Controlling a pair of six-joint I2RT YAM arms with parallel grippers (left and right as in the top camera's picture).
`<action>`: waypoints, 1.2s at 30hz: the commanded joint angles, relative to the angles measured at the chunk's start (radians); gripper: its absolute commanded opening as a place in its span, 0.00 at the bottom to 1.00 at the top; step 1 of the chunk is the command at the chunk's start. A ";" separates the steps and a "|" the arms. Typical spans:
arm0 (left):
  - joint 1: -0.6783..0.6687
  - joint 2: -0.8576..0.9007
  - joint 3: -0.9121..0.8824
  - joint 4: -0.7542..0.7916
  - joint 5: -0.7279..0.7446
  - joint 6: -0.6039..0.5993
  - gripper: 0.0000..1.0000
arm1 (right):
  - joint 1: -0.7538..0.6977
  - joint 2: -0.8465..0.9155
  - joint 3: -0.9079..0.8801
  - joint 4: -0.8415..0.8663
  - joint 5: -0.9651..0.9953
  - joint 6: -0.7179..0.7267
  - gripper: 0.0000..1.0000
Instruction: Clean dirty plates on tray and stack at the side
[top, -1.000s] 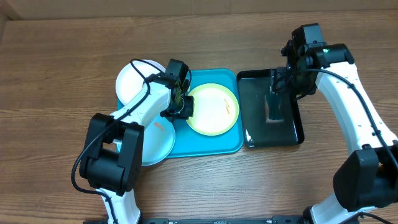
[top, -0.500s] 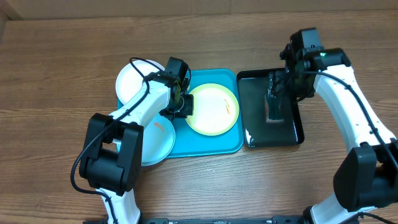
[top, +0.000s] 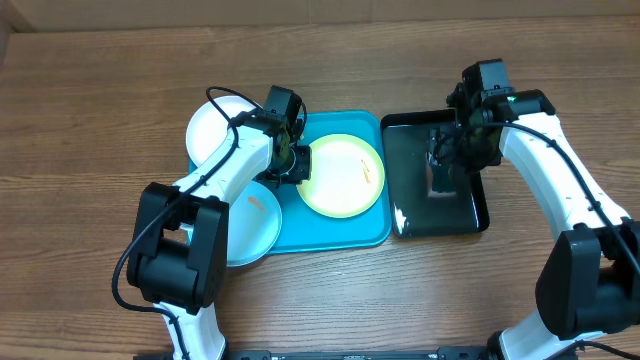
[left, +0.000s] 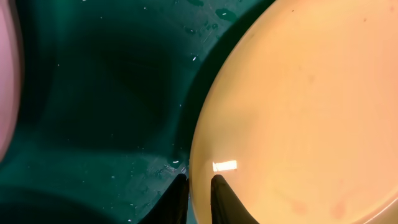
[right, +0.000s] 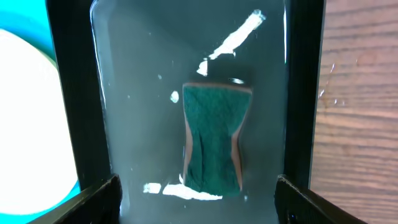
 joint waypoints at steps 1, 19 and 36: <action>0.006 -0.003 0.019 -0.002 -0.010 -0.010 0.16 | -0.003 0.005 -0.007 0.015 0.009 0.000 0.80; 0.004 0.000 -0.003 0.022 -0.017 -0.010 0.15 | -0.003 0.005 -0.050 0.051 0.010 -0.001 0.79; 0.004 0.018 -0.014 0.039 -0.017 -0.024 0.14 | -0.003 0.013 -0.080 0.097 0.010 -0.001 0.86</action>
